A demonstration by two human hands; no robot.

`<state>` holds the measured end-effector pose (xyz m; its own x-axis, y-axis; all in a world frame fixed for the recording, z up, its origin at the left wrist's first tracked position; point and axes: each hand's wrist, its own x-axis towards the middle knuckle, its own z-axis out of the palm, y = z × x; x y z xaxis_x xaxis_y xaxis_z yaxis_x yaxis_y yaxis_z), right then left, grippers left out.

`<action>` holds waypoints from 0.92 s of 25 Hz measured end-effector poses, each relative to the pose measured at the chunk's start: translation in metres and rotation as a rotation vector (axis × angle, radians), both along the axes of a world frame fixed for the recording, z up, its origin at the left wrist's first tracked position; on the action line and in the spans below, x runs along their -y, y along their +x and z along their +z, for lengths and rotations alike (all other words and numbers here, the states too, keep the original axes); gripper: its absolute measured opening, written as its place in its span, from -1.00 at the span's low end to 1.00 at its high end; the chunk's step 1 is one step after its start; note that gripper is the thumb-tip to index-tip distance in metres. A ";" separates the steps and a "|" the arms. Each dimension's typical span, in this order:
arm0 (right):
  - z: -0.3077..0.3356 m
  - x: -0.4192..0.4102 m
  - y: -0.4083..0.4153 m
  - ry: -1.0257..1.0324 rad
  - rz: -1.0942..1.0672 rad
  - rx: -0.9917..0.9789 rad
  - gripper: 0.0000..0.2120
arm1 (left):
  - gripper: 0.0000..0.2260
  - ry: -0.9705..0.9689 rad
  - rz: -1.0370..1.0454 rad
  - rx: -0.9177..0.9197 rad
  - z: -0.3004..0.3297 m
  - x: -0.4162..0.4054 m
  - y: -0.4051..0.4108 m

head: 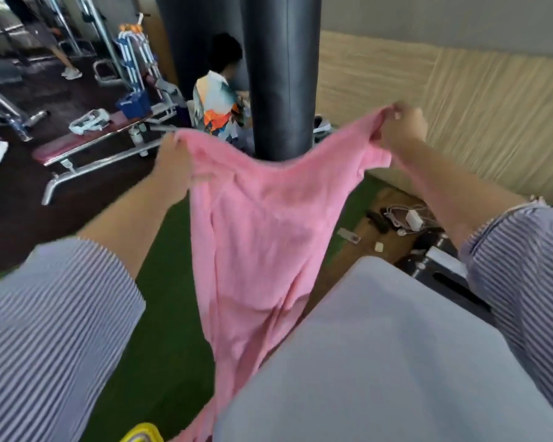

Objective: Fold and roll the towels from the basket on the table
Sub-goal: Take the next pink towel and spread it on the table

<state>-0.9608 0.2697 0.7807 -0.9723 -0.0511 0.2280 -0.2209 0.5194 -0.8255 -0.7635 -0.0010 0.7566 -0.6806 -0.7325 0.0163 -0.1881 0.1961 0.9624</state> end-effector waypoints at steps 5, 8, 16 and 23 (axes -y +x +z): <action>0.076 0.009 0.023 -0.173 0.147 0.040 -0.78 | -0.73 0.094 -0.134 -0.109 0.072 0.004 -0.037; 0.052 0.025 0.061 -0.255 0.378 0.294 -0.83 | -0.79 0.155 -0.387 -0.131 0.038 -0.022 -0.028; 0.001 0.061 0.099 -0.450 0.612 0.411 -0.85 | -0.57 -0.103 -0.388 0.162 -0.062 -0.079 -0.004; -0.037 0.049 0.101 -0.165 0.539 0.346 -0.68 | -0.81 0.039 -0.229 -0.223 0.030 -0.086 -0.063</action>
<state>-0.8596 0.2205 0.7441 -0.8388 -0.5424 -0.0466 -0.1220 0.2707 -0.9549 -0.8267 0.0848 0.7869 -0.8108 -0.5635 0.1585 0.0731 0.1713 0.9825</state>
